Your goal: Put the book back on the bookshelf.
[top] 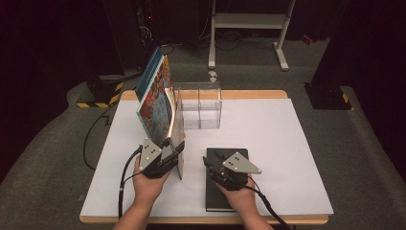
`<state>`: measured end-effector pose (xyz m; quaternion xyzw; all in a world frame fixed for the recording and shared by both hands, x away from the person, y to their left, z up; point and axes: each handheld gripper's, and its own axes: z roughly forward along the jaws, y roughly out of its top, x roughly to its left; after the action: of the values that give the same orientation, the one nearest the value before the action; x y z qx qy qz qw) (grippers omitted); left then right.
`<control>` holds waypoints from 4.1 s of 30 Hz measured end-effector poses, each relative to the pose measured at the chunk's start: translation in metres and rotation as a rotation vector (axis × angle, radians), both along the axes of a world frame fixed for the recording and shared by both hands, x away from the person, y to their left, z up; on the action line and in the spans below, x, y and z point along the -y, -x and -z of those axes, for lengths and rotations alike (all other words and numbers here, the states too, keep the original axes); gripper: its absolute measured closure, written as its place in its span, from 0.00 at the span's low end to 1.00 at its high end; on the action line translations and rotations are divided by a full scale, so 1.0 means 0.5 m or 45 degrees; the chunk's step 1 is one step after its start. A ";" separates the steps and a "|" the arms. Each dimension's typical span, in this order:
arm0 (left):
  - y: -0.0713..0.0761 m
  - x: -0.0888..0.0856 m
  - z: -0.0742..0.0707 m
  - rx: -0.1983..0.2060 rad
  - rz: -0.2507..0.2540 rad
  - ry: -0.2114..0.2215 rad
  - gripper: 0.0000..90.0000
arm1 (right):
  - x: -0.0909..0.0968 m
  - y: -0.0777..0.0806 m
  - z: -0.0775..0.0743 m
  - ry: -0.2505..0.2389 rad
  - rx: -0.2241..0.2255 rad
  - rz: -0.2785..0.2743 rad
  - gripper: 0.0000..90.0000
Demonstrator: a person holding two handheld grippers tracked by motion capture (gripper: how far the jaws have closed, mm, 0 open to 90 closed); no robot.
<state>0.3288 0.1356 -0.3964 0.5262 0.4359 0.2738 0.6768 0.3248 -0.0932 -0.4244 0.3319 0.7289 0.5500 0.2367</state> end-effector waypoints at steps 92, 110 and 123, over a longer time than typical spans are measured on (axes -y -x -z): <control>-0.049 -0.064 -0.059 -0.081 -0.130 -0.056 0.89 | 0.214 -0.016 0.092 0.091 -0.113 0.321 0.54; -0.062 -0.057 -0.077 -0.110 -0.086 0.008 0.93 | 0.217 -0.015 0.090 0.070 -0.117 0.313 0.54; -0.116 -0.031 -0.130 -0.073 -0.180 0.011 0.93 | 0.223 -0.015 0.089 0.054 -0.117 0.312 0.54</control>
<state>0.3870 0.1509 -0.3314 0.4989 0.4924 0.3036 0.6454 0.3322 -0.2046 -0.4687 0.4383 0.7043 0.4857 0.2754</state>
